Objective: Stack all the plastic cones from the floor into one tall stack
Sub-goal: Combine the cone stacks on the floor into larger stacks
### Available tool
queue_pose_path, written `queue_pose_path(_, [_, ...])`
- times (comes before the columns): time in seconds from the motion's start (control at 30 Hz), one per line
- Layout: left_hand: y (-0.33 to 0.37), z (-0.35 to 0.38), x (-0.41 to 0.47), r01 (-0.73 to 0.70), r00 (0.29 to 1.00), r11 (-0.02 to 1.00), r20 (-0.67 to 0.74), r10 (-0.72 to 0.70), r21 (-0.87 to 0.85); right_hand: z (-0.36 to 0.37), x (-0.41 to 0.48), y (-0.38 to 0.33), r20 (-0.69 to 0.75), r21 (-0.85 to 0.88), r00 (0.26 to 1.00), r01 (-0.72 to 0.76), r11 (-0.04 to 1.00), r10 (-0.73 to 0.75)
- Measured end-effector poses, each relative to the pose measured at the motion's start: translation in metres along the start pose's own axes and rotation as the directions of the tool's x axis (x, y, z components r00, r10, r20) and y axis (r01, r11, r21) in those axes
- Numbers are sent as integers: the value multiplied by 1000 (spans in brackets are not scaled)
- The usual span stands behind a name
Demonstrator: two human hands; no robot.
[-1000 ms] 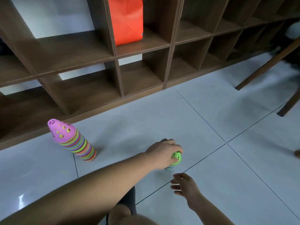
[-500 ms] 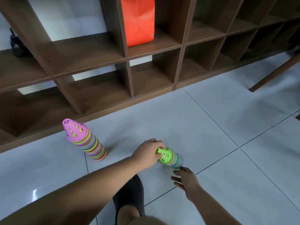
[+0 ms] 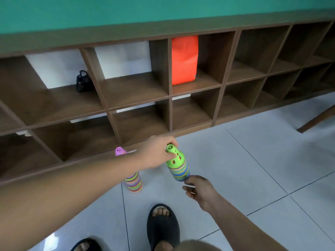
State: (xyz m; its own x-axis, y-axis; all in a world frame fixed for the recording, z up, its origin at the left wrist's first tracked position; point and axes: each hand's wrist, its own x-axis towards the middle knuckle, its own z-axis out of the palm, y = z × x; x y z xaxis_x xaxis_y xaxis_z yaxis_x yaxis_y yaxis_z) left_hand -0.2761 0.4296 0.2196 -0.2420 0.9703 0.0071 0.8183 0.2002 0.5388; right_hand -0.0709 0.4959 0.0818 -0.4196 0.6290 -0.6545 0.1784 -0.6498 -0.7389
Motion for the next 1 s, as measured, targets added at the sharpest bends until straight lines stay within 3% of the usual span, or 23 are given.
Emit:
queue_pose_path(0.2, [-11,-110,-31,41,965,985,-249,-83,-169,94,-34,-71,224,-58,972,79,995,-64])
queue_pose_path(0.33, [-22,-154,-55,13,870,947,-463,-169,-322,155,-53,-103,320,-126,946,90,988,-46])
queue_pose_path(0.43, [-31,-175,-73,9,817,937,-538,-209,-350,190,-63,-108,346,-166,938,70,984,-9])
queue_pose_path(0.7, [-57,-176,-104,81,831,959,-512,-215,-272,211,-62,-91,257,-243,966,73,967,-9])
queue_pose_path(1.0, [-81,-166,-103,125,860,973,-468,-203,-193,209,-57,-81,302,-345,952,67,936,43])
